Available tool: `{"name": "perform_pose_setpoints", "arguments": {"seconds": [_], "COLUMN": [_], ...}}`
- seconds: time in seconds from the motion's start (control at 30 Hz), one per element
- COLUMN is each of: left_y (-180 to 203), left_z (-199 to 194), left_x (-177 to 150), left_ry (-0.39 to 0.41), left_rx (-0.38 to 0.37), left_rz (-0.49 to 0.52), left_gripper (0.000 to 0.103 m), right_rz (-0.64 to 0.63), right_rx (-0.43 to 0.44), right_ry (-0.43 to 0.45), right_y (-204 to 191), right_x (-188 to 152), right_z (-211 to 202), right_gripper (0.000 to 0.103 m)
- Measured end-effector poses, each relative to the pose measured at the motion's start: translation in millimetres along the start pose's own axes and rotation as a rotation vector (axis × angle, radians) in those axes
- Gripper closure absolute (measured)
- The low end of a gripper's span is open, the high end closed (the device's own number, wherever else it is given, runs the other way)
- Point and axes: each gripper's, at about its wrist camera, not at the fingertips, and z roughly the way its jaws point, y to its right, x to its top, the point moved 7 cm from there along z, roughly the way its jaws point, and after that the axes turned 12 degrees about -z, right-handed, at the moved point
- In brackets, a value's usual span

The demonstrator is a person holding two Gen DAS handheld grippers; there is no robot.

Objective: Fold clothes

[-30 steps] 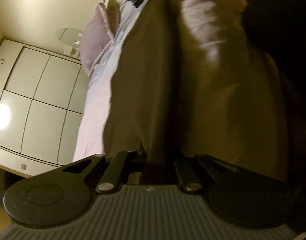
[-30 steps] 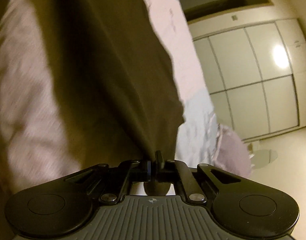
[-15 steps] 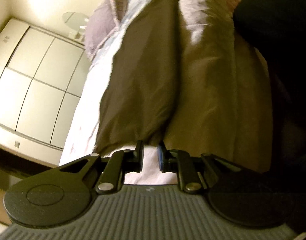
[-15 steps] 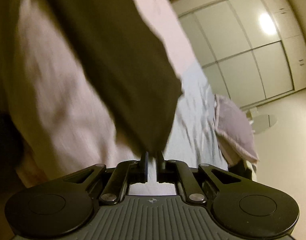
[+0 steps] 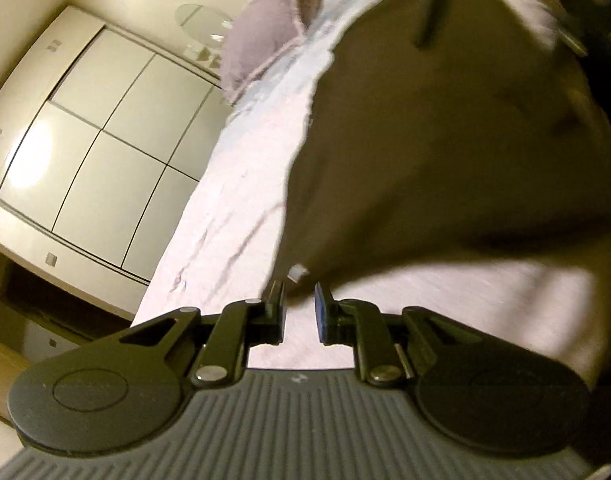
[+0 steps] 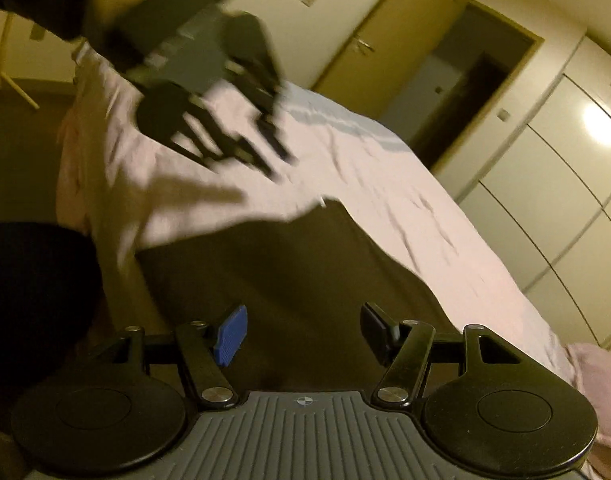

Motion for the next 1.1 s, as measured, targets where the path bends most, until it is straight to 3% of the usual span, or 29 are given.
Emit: {"name": "perform_pose_setpoints", "arguments": {"seconds": [0.13, 0.23, 0.33, 0.43, 0.6, 0.7, 0.8, 0.87, 1.0, 1.07, 1.1], "left_y": [-24, -31, -27, -22, -14, -28, -38, -43, -42, -36, -32], "left_z": [34, 62, 92, 104, 102, 83, 54, 35, 6, -4, -9], "left_x": [11, 2, -21, -34, -31, -25, -24, -27, -37, -43, -46], "left_ry": [0.036, -0.001, -0.068, -0.067, -0.092, -0.104, -0.096, -0.096, -0.104, -0.095, -0.091], "left_rx": [-0.045, -0.120, -0.148, -0.159, -0.139, -0.094, -0.062, -0.043, -0.032, -0.070, -0.086], "left_rz": [-0.103, -0.152, -0.136, -0.140, -0.075, -0.113, -0.144, -0.145, -0.151, -0.144, -0.138], "left_gripper": [0.089, 0.089, 0.089, 0.095, 0.101, 0.093, 0.084, 0.079, 0.071, 0.058, 0.045], "right_rz": [0.077, 0.116, 0.155, 0.196, 0.158, 0.136, 0.114, 0.087, -0.032, -0.090, -0.123], "right_rx": [0.022, 0.069, 0.116, 0.161, 0.177, 0.135, 0.107, 0.124, 0.161, 0.172, 0.173], "right_ry": [0.017, -0.002, -0.021, -0.041, -0.137, -0.173, -0.113, -0.067, -0.055, -0.049, -0.051], "right_y": [-3, -1, 0, 3, -9, -8, -14, -28, -68, -88, -96], "right_x": [8, 2, -4, -10, -29, -28, -13, -3, 9, 15, 16], "right_z": [18, 28, 38, 45, 18, -10, -43, -56, -50, -40, -35], "right_gripper": [0.041, 0.041, 0.041, 0.041, 0.041, 0.041, 0.041, 0.041, 0.041, 0.041, 0.041]}}
